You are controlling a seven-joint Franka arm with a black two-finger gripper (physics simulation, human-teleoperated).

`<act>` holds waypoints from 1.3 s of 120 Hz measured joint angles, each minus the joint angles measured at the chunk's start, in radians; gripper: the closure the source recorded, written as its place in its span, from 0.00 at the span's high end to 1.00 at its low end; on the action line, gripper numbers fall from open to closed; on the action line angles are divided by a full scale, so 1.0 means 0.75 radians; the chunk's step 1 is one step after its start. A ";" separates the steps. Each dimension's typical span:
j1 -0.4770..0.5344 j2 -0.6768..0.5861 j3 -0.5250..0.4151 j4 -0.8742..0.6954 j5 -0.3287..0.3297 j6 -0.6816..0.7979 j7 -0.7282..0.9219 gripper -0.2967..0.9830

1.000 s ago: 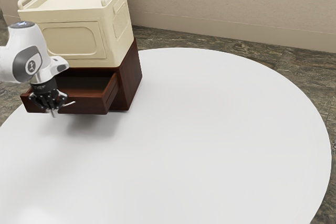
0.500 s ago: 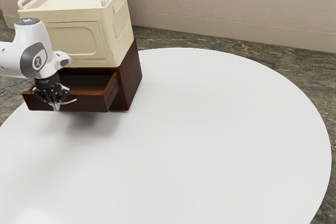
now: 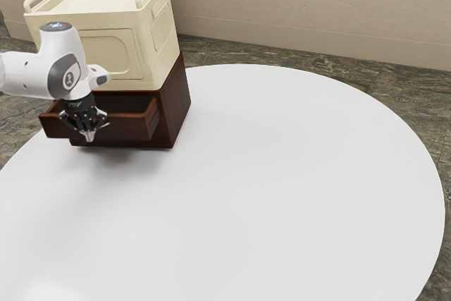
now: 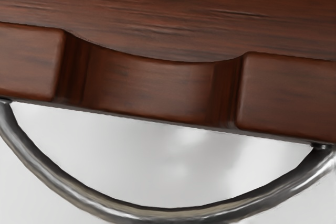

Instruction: Push the drawer handle with one arm to close the drawer

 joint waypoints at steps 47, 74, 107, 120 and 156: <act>0.088 0.063 -0.087 0.115 -0.002 0.027 0.047 0.16; 0.148 0.117 -0.141 0.194 0.000 0.048 0.068 0.15; 0.242 0.170 -0.264 0.273 0.003 0.071 0.092 0.15; 0.248 0.187 -0.268 0.301 0.003 0.073 0.101 0.15; 0.270 0.243 -0.269 0.366 0.003 0.073 0.121 0.15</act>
